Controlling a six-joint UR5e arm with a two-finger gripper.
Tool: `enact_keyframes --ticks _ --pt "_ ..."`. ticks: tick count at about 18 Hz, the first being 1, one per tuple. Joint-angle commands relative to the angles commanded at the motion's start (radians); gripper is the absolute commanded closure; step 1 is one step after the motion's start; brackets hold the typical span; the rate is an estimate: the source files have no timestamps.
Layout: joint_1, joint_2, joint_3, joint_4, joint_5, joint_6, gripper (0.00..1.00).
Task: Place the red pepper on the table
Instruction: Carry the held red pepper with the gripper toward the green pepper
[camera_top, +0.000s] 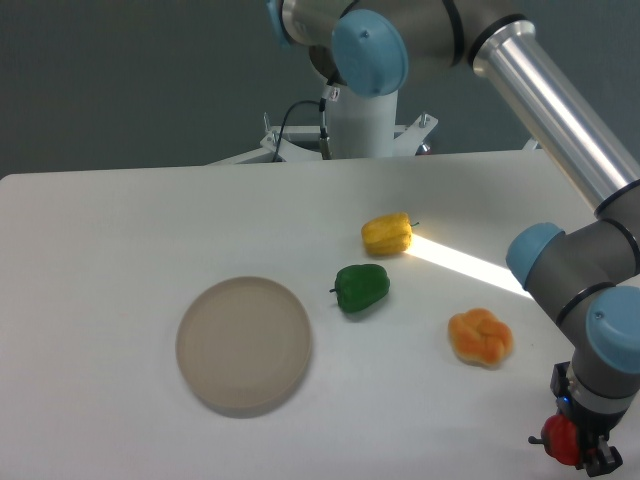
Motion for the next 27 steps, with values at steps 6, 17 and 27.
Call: enact_keyframes --ticks 6,17,27 --pt "-0.009 0.014 -0.021 -0.003 0.000 -0.011 0.41" --pt "-0.070 0.239 -0.329 -0.002 -0.018 -0.109 0.41" --pt "-0.172 0.334 -0.552 0.130 -0.026 -0.365 0.41"
